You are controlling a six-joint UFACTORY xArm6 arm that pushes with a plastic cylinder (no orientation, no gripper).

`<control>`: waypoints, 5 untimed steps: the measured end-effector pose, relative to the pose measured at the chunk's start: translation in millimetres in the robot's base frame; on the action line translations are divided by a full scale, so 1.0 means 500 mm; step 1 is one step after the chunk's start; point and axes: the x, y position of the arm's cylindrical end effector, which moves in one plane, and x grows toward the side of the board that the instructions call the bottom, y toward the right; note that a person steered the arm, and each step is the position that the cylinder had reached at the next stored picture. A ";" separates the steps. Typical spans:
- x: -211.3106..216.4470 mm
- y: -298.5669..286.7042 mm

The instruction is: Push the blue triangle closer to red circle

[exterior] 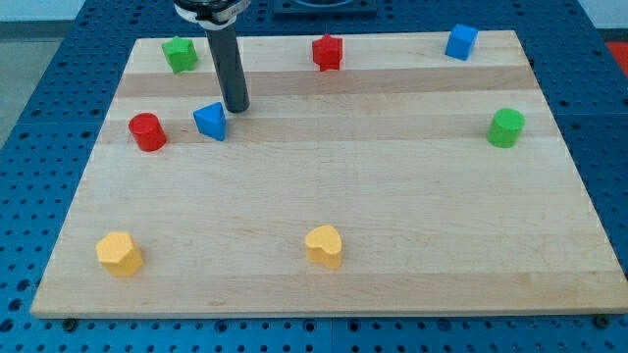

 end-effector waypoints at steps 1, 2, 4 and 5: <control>0.021 0.000; 0.044 -0.010; 0.045 -0.049; 0.045 -0.051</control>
